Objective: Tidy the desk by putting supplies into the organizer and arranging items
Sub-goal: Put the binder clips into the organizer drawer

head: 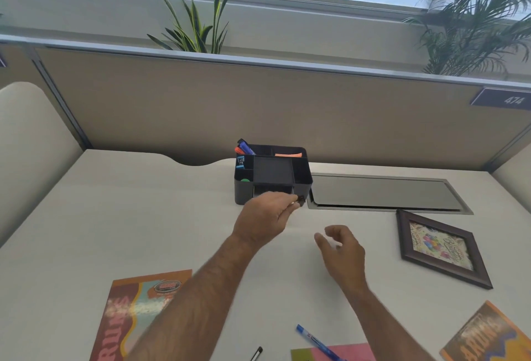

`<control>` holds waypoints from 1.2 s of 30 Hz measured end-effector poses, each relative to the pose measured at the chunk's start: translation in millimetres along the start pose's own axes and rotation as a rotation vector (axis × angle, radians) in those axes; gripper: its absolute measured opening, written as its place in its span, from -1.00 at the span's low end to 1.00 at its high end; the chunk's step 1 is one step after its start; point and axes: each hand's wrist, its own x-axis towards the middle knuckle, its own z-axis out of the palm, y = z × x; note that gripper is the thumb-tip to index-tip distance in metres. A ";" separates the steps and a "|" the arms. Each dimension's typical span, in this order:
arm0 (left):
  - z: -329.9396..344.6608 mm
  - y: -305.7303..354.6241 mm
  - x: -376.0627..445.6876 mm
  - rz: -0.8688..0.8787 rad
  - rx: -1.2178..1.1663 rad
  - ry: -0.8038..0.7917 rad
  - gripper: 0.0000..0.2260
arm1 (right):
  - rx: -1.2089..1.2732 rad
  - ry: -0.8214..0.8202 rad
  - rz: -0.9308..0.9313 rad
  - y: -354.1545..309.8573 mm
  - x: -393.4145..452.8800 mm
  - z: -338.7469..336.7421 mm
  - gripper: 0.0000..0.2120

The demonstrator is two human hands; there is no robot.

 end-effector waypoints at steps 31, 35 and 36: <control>6.5 -26.5 43.9 -0.067 0.527 -0.788 -0.67 | -0.699 -0.065 -0.264 73.5 -4.5 7.5 -0.37; 2.1 -28.7 34.4 -0.030 0.499 -0.634 -0.60 | -0.717 -0.107 -0.270 72.1 -4.6 6.4 -0.29; 2.6 -29.2 31.1 -0.011 0.512 -0.590 -0.57 | -0.742 -0.135 -0.277 71.6 -4.5 6.3 -0.26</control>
